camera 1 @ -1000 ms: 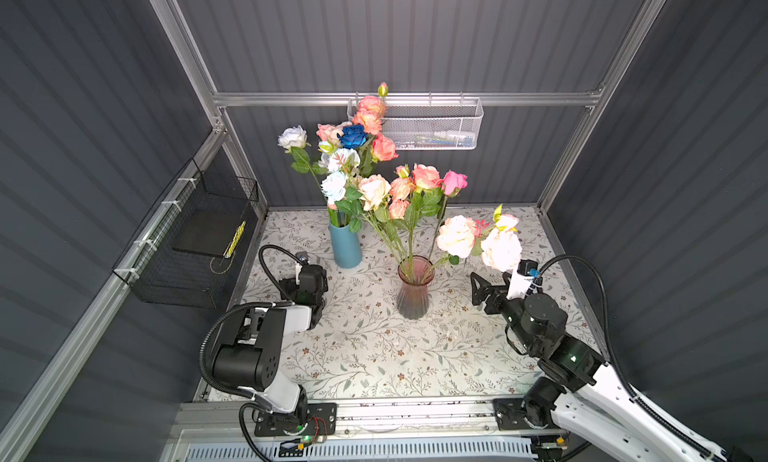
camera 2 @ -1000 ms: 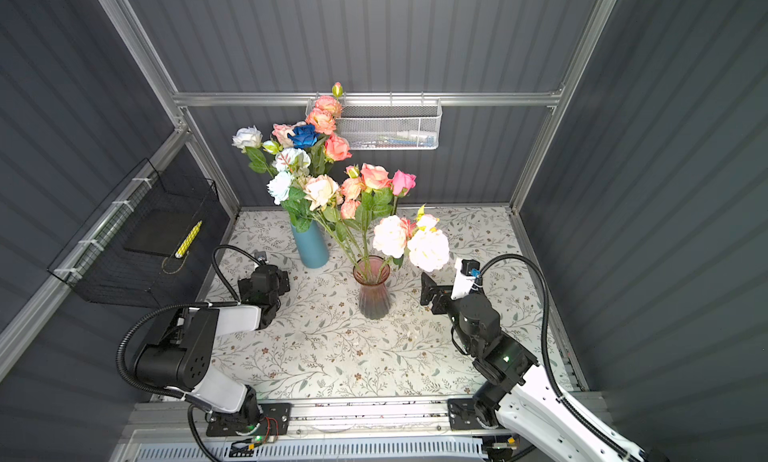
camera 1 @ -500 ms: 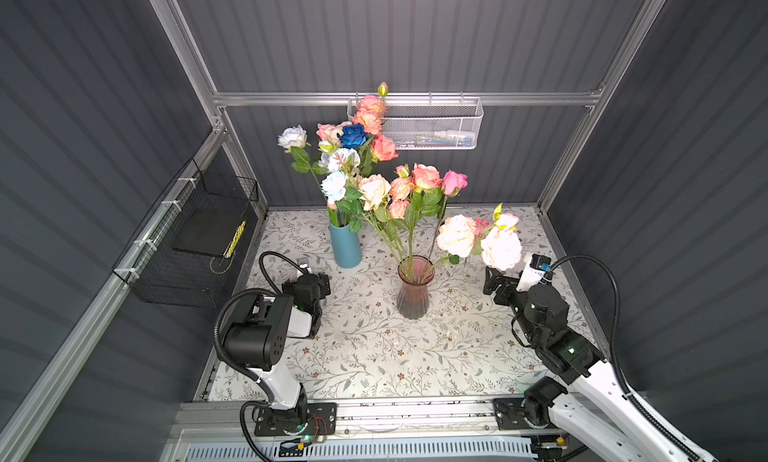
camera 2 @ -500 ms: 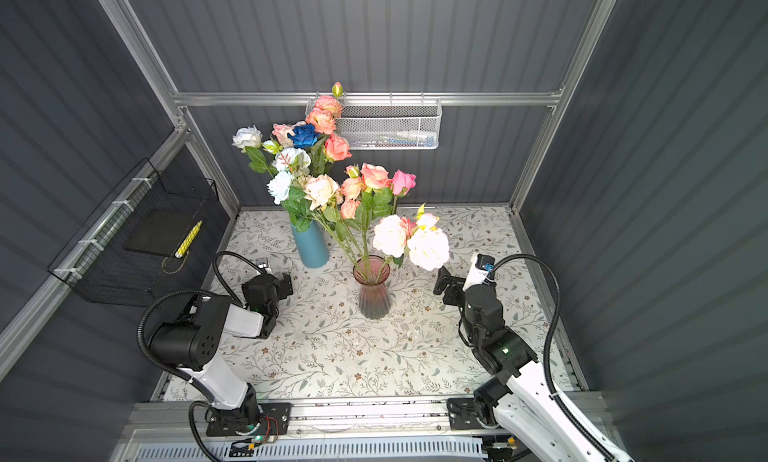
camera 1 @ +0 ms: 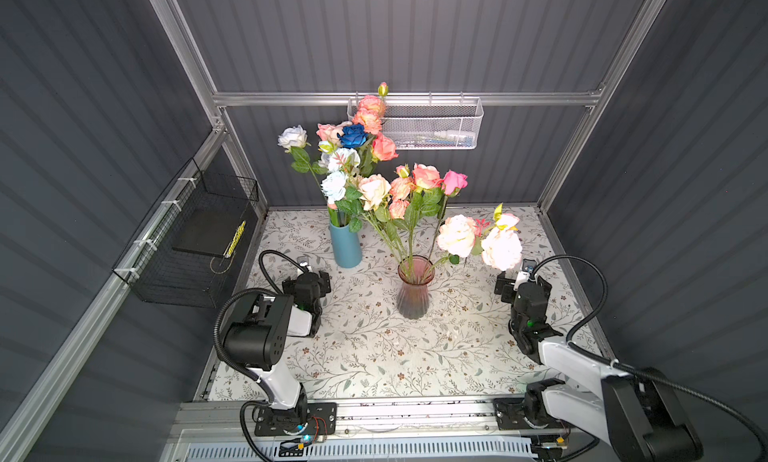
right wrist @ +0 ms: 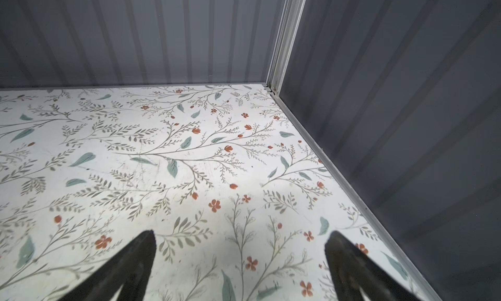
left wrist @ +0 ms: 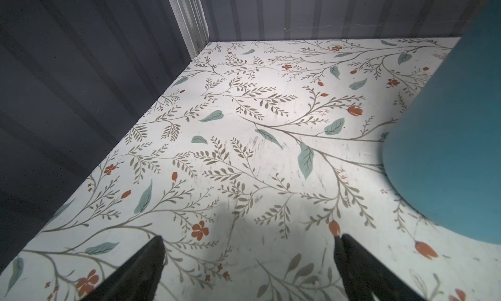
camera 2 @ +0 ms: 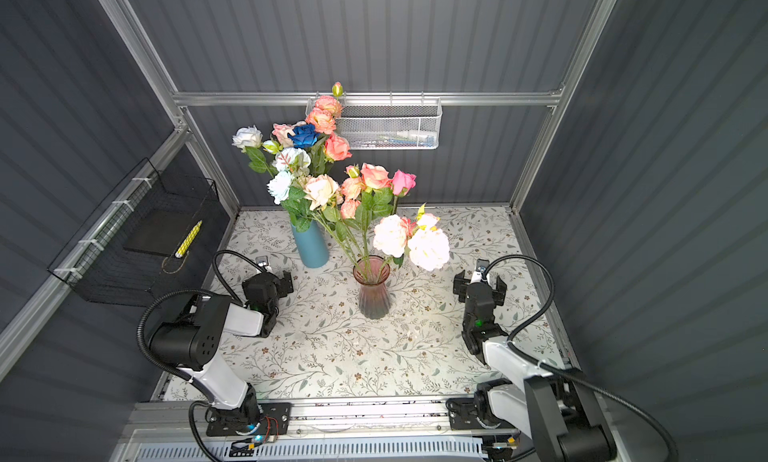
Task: Arrange the flowers into the vase
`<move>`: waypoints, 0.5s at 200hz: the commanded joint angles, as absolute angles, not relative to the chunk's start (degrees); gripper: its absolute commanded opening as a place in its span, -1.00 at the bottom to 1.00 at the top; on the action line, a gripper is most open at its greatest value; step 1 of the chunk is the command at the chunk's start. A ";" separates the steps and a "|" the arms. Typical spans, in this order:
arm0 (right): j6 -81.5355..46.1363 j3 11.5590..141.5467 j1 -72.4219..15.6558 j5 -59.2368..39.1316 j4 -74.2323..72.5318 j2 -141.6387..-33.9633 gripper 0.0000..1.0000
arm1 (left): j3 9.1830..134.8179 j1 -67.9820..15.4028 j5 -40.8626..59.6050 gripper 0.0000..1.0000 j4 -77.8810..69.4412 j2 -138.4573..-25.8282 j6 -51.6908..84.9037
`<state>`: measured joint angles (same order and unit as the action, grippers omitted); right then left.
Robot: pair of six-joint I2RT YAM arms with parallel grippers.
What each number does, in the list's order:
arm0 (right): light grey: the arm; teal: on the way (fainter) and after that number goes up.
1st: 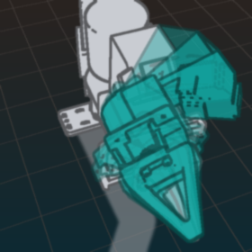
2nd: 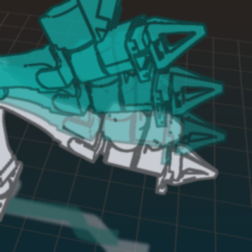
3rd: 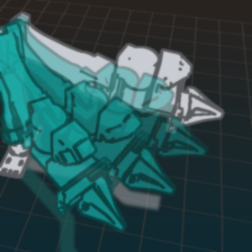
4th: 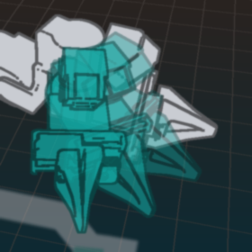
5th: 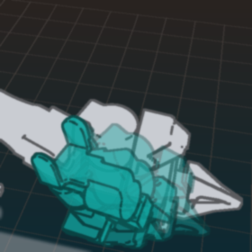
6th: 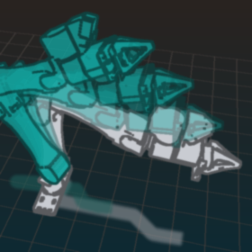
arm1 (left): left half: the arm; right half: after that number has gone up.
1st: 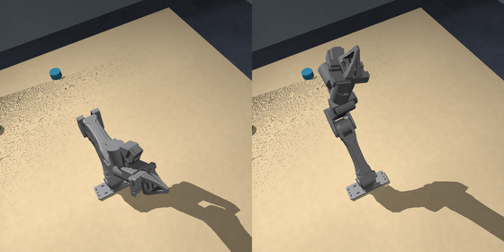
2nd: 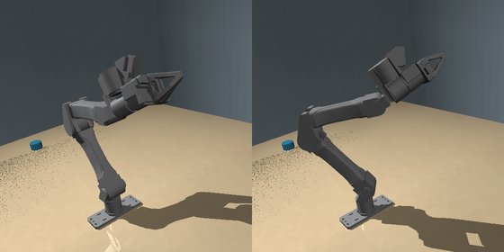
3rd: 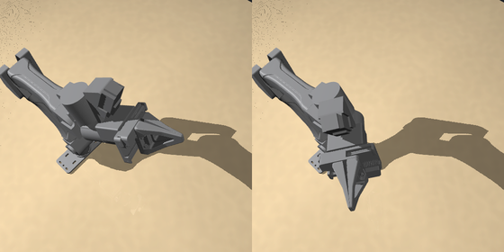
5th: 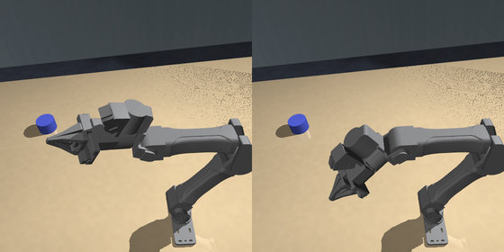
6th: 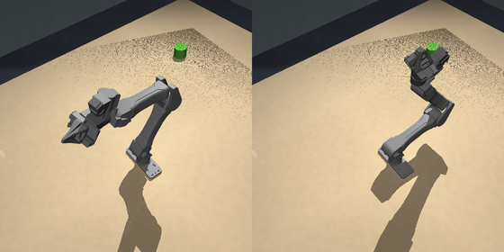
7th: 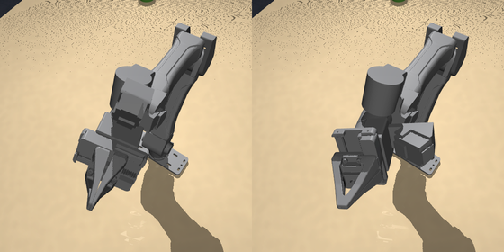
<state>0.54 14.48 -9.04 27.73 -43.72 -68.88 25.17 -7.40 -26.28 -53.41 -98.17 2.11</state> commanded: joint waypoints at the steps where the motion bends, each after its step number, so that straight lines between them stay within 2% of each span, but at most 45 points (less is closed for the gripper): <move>1: 0.98 12.35 -5.49 20.88 -62.92 -75.37 0.98 | 25.80 -7.00 -26.32 1.00 -54.49 -98.35 2.13; 34: -1.35 12.17 -0.81 11.92 -72.16 -85.78 0.98 | 25.84 -6.99 -26.31 1.00 -54.50 -98.30 2.10; 53: -4.32 16.16 2.16 7.22 -58.00 -82.02 0.98 | 25.79 -6.99 -26.30 0.99 -54.54 -98.34 2.18; 100: -5.58 17.19 3.24 7.58 -58.56 -83.54 0.98 | 25.83 -6.99 -26.31 0.99 -54.54 -98.34 2.12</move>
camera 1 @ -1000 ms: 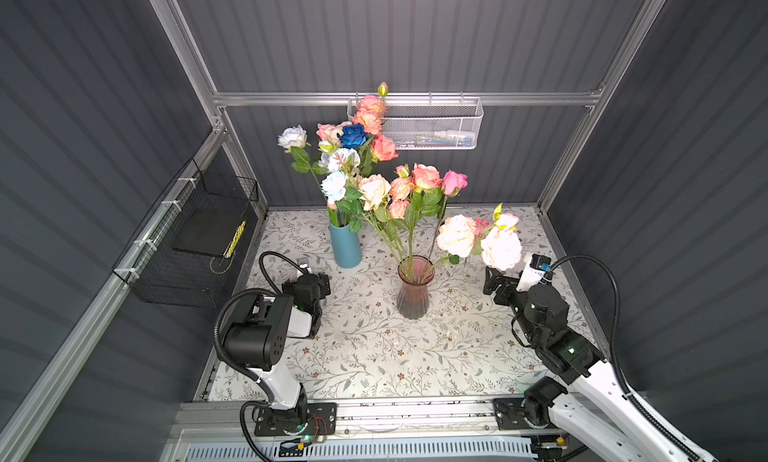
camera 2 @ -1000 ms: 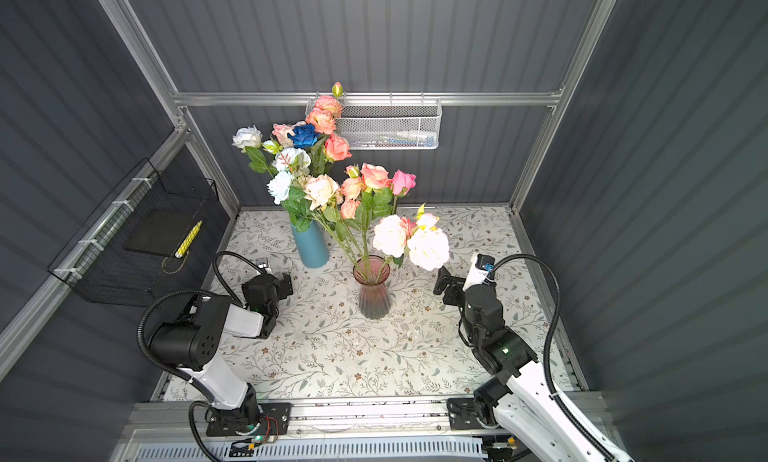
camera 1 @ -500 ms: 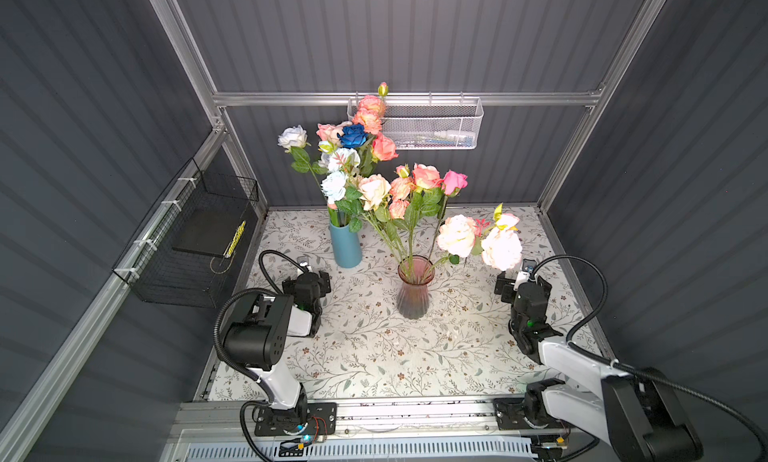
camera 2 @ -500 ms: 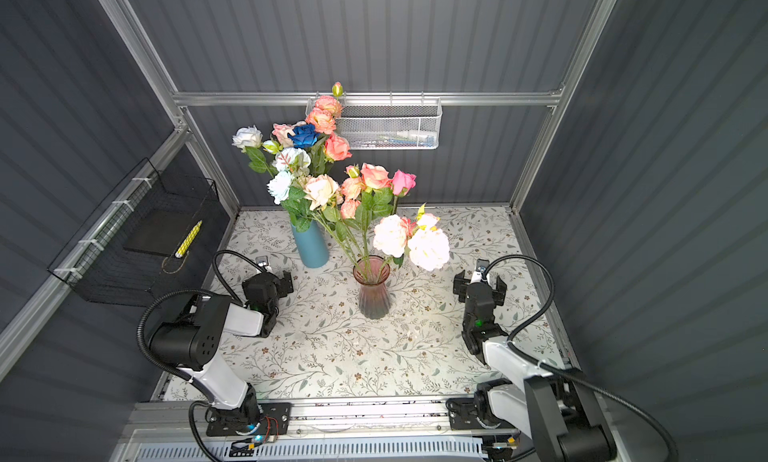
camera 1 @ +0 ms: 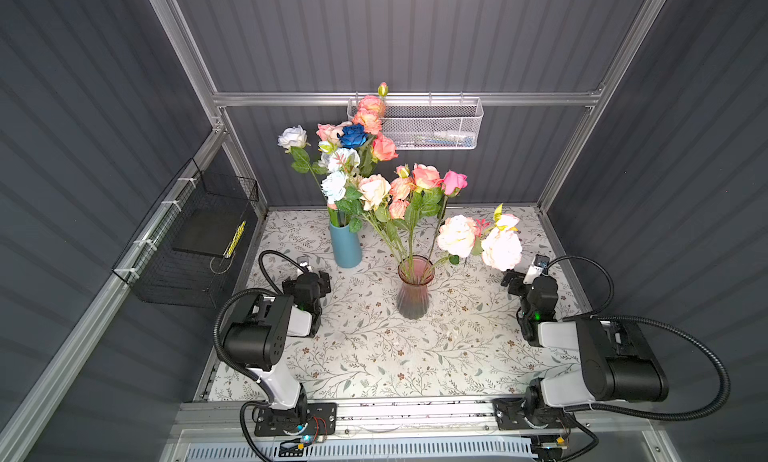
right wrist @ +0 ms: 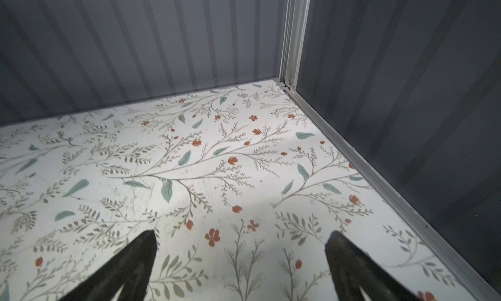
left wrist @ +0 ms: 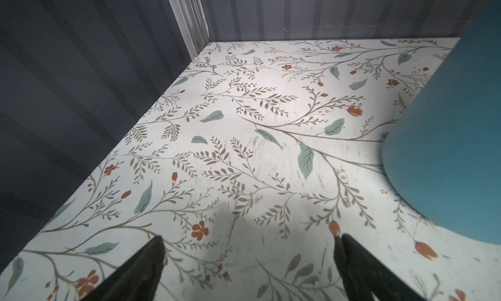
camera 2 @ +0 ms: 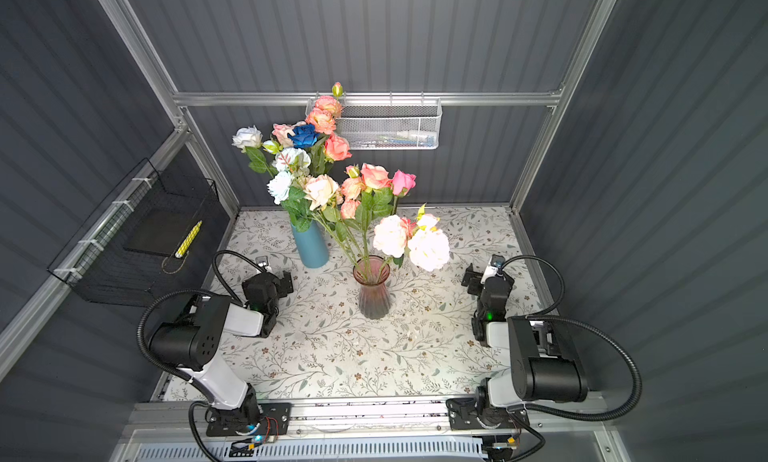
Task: Arrange the flowers into the vase
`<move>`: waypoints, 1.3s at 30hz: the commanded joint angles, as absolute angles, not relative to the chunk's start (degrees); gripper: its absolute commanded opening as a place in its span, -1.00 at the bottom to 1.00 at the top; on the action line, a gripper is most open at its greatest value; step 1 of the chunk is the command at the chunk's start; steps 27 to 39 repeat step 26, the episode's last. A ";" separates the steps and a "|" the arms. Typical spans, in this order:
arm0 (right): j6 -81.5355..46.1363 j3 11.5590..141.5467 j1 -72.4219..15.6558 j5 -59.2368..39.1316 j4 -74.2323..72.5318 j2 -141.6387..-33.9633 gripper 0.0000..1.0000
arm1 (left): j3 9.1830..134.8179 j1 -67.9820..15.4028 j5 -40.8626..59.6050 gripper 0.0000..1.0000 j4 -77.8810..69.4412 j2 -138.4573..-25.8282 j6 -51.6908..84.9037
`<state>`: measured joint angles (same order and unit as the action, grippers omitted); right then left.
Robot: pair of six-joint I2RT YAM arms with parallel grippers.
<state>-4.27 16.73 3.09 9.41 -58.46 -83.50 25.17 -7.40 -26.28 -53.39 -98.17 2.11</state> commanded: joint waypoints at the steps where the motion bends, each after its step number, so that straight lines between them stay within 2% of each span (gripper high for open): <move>1: -5.60 17.21 3.24 7.62 -58.46 -83.48 0.98 | 25.84 -6.97 -26.29 0.99 -54.51 -98.39 2.12; 39: -5.61 17.33 3.10 7.68 -57.86 -83.41 0.98 | 25.84 -6.99 -26.28 0.99 -54.49 -98.35 2.18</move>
